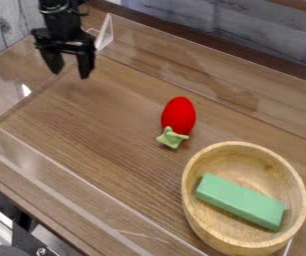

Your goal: Move the red fruit to the right

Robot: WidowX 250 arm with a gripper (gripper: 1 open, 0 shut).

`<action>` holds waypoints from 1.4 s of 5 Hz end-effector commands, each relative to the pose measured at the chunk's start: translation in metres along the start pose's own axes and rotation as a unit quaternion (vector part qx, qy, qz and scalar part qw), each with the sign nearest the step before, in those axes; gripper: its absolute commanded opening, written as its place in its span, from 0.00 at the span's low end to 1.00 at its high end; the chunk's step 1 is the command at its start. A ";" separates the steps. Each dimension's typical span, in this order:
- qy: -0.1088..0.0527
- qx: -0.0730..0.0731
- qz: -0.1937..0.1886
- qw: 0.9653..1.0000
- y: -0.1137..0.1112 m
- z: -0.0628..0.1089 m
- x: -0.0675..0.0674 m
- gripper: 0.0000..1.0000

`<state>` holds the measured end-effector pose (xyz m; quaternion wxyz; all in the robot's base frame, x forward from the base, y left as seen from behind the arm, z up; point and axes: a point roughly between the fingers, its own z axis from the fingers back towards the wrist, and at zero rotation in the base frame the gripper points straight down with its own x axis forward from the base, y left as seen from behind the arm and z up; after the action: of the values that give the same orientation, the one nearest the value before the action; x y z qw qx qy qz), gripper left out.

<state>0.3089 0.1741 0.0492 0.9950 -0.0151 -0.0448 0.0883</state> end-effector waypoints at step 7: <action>-0.024 -0.030 -0.083 0.996 -0.057 0.005 0.002 1.00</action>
<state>0.3135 0.1182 0.0432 0.9976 -0.0469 -0.0503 0.0077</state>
